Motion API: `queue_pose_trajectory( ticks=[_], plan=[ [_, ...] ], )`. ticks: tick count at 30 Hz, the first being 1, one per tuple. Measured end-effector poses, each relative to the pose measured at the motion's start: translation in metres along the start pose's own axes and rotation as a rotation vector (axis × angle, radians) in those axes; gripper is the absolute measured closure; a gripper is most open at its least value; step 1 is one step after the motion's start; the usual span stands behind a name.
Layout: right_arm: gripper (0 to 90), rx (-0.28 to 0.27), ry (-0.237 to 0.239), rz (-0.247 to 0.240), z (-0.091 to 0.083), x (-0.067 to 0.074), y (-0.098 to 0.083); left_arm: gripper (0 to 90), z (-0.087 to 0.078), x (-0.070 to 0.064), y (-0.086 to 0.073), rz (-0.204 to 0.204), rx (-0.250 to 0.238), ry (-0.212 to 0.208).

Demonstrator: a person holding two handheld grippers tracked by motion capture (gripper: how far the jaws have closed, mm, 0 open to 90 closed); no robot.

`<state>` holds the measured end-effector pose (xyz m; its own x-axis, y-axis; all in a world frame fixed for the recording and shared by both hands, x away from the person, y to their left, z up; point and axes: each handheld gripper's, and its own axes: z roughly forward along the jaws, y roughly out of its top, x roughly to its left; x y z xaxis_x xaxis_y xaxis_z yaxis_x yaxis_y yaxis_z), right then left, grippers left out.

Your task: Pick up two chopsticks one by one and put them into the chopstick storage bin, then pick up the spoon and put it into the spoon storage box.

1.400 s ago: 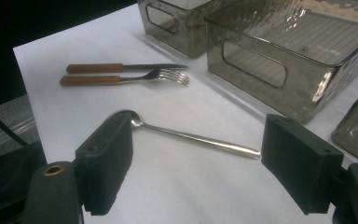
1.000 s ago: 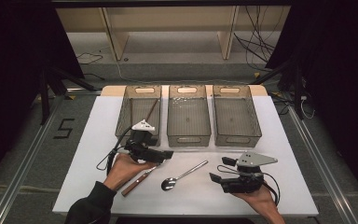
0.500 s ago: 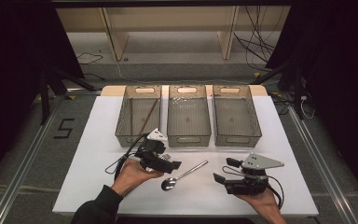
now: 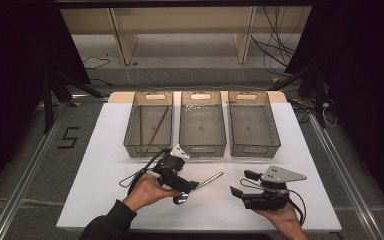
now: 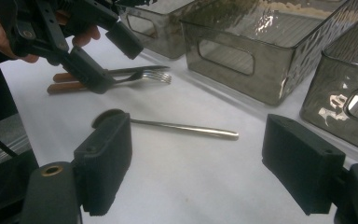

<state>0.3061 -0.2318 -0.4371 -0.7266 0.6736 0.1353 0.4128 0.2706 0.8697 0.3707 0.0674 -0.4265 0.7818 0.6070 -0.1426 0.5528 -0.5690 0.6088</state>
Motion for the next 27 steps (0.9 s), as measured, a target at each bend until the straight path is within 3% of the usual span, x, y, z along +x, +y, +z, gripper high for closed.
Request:
queue_pose_trajectory(
  ticks=[14, 19, 27],
  plan=[
    [25.0, 0.004, 0.000, 0.004, 0.000, -0.001, -0.001, 19.2, 0.017, -0.005, 0.000, 0.033, 0.075, -0.012],
    [25.1, 0.006, 0.002, 0.002, 0.000, -0.001, -0.001, 28.3, 0.022, -0.007, 0.000, 0.050, 0.096, -0.023],
    [25.3, 0.008, 0.000, -0.002, 0.000, -0.001, -0.001, 46.0, 0.031, -0.012, 0.003, 0.096, 0.177, -0.031]
  ],
)
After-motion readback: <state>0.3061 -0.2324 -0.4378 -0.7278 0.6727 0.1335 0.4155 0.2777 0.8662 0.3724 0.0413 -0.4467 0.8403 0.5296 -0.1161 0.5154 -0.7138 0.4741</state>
